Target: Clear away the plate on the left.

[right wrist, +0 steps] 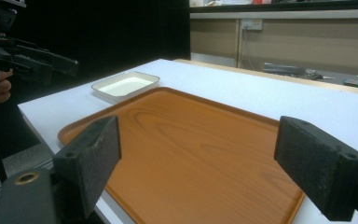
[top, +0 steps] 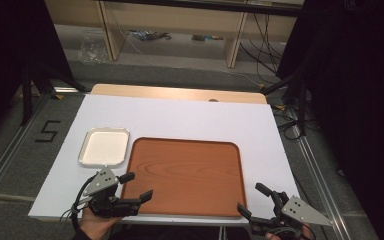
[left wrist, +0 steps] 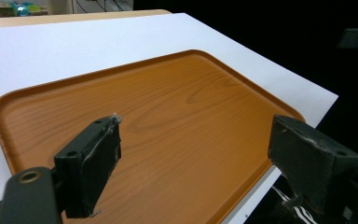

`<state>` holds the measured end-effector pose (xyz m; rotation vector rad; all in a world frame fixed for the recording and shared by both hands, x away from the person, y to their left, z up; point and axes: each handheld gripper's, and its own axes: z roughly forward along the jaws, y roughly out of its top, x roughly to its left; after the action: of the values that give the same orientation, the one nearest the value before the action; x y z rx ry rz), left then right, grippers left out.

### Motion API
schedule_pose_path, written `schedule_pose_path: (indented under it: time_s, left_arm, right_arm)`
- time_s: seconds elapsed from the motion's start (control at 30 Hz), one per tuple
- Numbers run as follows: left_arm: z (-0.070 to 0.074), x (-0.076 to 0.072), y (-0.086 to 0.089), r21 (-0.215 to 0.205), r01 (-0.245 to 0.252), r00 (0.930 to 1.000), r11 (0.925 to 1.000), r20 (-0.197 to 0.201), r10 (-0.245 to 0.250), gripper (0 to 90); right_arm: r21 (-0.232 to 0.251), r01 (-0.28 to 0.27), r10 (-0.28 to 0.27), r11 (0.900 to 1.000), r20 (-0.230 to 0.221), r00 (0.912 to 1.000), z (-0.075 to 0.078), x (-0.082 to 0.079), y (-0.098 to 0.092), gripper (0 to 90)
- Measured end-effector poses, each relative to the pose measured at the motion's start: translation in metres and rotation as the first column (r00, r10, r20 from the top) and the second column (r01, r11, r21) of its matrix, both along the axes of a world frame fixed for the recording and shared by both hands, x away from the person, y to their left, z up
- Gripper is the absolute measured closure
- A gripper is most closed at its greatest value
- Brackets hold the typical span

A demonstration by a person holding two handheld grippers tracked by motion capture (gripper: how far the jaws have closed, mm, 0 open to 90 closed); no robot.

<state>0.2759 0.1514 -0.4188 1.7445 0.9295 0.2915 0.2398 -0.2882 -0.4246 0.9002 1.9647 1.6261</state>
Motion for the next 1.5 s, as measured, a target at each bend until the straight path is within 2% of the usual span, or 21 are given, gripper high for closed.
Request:
schedule_pose_path:
  time_s: [0.03,0.07,0.2,0.27,0.3,0.5,0.57,0.63,0.73,0.83,0.9,0.97,1.0,1.03,1.1,1.23,1.5]
  left_arm:
    - [0.0,0.001,0.001,0.009,0.009,0.9999,0.9999,0.008,-0.009,16.7]
    - [0.0,0.001,0.001,0.004,-0.002,1.0,1.0,-0.004,0.002,16.7]
    - [-0.001,0.002,0.001,-0.002,-0.003,1.0,1.0,0.0,0.003,16.7]
    - [0.0,0.002,0.002,0.011,0.001,1.0,0.9999,0.006,-0.001,16.7]
    - [-0.001,0.002,0.002,0.004,-0.012,0.9999,0.9999,-0.006,0.012,16.7]
    - [0.0,0.003,0.003,0.007,-0.015,0.9999,0.9999,-0.007,0.015,16.7]
    - [0.0,0.004,0.004,0.015,-0.008,1.0,0.9999,0.004,0.008,16.7]
    - [0.0,0.004,0.004,0.006,-0.023,0.9997,0.9997,-0.007,0.023,16.7]
    - [0.0,0.006,0.007,0.012,-0.022,0.9998,0.9997,0.004,0.022,16.7]
    - [-0.001,0.007,0.008,0.006,-0.046,0.9988,0.9989,-0.014,0.046,16.8]
    - [-0.001,0.008,0.009,0.007,-0.041,0.9991,0.9991,-0.01,0.041,16.8]
    - [-0.002,0.01,0.011,0.001,-0.059,0.9981,0.9983,-0.018,0.059,16.8]
    - [-0.001,0.012,0.012,0.012,-0.051,0.9987,0.9986,-0.006,0.051,16.8]
    - [-0.001,0.012,0.012,0.005,-0.068,0.9975,0.9976,-0.018,0.069,16.8]
    - [-0.001,0.015,0.015,0.013,-0.063,0.9979,0.9979,-0.012,0.063,16.9]
    - [-0.002,0.019,0.02,0.02,-0.093,0.9953,0.9954,-0.025,0.094,16.6]
    - [-0.004,0.031,0.029,0.041,-0.133,0.9907,0.9903,-0.024,0.134,16.7]
  right_arm:
    - [0.002,-0.001,0.001,1.0,0.001,1.0,0.0,0.0,0.0,15.7]
    - [0.008,0.0,0.0,1.0,0.004,1.0,0.0,0.0,0.0,15.7]
    - [-0.005,0.004,-0.004,1.0,0.001,1.0,0.0,0.0,0.0,15.7]
    - [-0.004,0.004,-0.004,1.0,0.001,1.0,0.0,0.0,0.0,15.7]
    - [-0.005,0.003,-0.003,1.0,0.001,1.0,0.0,0.0,0.0,15.7]
    - [-0.005,0.002,-0.002,1.0,0.002,1.0,0.0,0.0,0.0,15.7]
    - [-0.005,0.002,-0.002,1.0,0.001,1.0,0.0,0.0,0.0,15.7]
    - [-0.006,0.003,-0.003,1.0,0.002,1.0,0.0,0.0,0.0,15.7]
    - [-0.005,0.002,-0.002,1.0,0.0,1.0,0.0,0.0,0.0,15.7]
    - [-0.004,0.003,-0.003,1.0,0.0,1.0,0.0,0.0,0.0,15.7]
    - [-0.004,0.003,-0.003,1.0,0.0,1.0,0.0,0.0,0.0,15.7]
    - [-0.005,0.003,-0.003,1.0,0.001,1.0,0.0,0.0,0.0,15.7]
    - [-0.005,0.002,-0.002,1.0,0.001,1.0,0.0,0.0,0.0,15.8]
    - [-0.004,0.002,-0.002,1.0,-0.001,1.0,0.0,0.0,0.0,15.8]
    - [-0.004,0.002,-0.002,1.0,0.0,1.0,0.0,0.0,0.0,15.7]
    - [-0.004,0.0,0.0,1.0,0.0,1.0,0.0,0.0,0.0,15.8]
    - [0.0,0.002,-0.002,1.0,0.0,1.0,0.0,0.0,0.0,15.8]
